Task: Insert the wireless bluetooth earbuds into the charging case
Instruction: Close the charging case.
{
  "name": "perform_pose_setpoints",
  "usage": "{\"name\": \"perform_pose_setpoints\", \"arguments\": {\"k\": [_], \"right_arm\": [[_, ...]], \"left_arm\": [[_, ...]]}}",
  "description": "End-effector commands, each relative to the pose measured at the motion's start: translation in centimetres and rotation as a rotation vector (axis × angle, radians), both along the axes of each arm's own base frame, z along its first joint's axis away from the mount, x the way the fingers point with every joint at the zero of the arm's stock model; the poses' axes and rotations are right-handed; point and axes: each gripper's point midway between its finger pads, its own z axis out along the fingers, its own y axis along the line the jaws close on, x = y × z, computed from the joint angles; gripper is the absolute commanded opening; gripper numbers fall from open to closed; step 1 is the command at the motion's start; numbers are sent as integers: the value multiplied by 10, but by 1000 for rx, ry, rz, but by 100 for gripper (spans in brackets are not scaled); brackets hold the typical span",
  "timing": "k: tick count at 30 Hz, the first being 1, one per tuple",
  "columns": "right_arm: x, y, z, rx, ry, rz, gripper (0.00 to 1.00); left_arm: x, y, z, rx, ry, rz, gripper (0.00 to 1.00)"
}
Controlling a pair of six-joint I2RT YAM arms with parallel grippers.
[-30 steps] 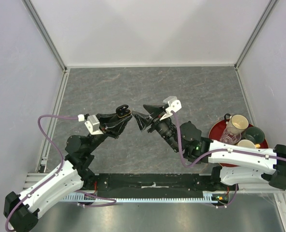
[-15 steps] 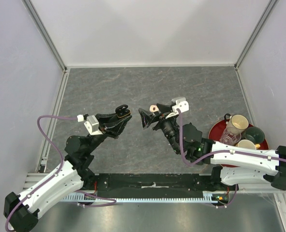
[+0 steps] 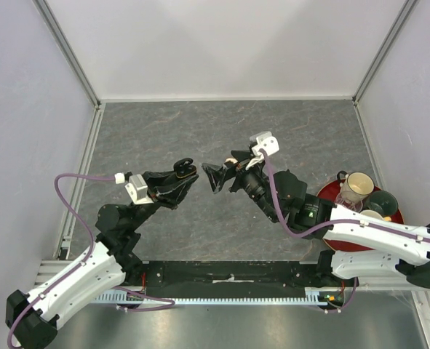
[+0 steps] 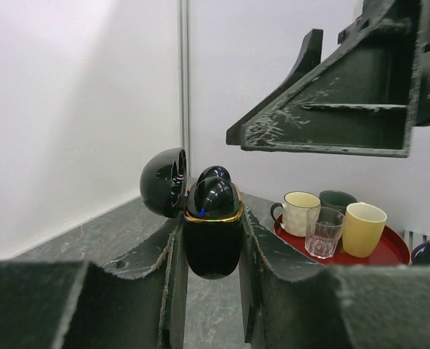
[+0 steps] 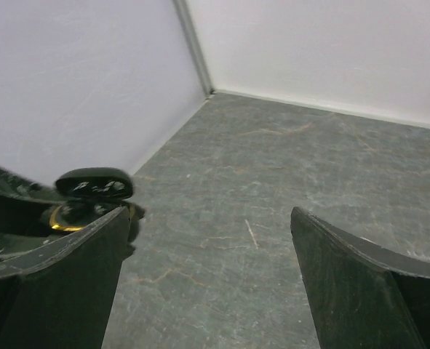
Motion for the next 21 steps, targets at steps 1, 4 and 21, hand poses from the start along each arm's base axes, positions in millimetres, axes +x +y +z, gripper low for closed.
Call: {"name": "perform_pose_setpoints", "arguments": {"k": [1,4,21], "right_arm": [[-30,27,21,-43,-65,253,98],[-45,43,23,-56,-72,371,96],[-13,23,48,-5,-43,190,88]], "left_arm": [[-10,0,24,-11,-68,-29,2],[-11,-2,23,-1,-72,-37,2],[-18,-25,7,103,-37,-158,2]]}}
